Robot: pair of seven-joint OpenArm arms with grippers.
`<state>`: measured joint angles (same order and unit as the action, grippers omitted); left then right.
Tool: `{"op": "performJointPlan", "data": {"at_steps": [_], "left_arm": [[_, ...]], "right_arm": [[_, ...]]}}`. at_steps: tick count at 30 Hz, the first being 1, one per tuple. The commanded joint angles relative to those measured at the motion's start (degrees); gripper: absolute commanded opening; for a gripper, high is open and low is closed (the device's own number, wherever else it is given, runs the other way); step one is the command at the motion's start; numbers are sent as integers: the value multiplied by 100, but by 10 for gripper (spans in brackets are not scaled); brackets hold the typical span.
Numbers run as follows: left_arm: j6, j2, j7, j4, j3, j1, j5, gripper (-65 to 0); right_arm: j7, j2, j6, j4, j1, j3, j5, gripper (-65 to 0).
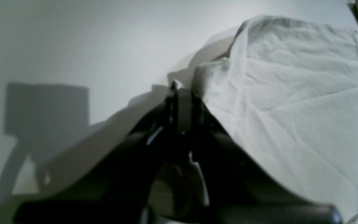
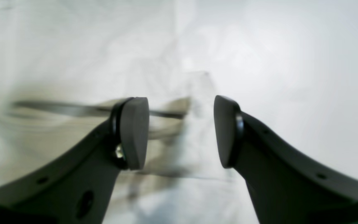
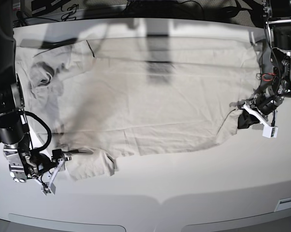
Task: Fold the T-shirt properly
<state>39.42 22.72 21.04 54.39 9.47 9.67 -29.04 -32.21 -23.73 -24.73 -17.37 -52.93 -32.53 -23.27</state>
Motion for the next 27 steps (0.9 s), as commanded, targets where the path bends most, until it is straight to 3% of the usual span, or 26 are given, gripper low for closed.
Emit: {"op": "performJointPlan", "data": {"at_steps": [1,8,13,18,20,22,27], "left_arm": [[58,111,-129,101,28,94,-105,-650],[58,111,-133,101,28,94,-103,-650],[58,111,-177,101,28,96,-103,-650],[58,109,-238,101,28,96,-103,-650],[58,109,-243,101,28,96,-103,-650],[58,111,-240,101,28,96,-103,-650],[58,109,-236,101,28,94,-103,-650]], "right_arm": [[151,-31,-20,-74,-190,33,181,-315],[785,254,-31,-74,232,31,2057,-316],[796,361,-33,-74,247,26,3097,-316],[890,358,-33,-74,251,26,3364,-324],[986,358,-33,-76,245,26,3364,-362],[1209,358,-33,-76,247,26,3362,-401],[1652,420,-31,-76,251,26,3598,-405]]}}
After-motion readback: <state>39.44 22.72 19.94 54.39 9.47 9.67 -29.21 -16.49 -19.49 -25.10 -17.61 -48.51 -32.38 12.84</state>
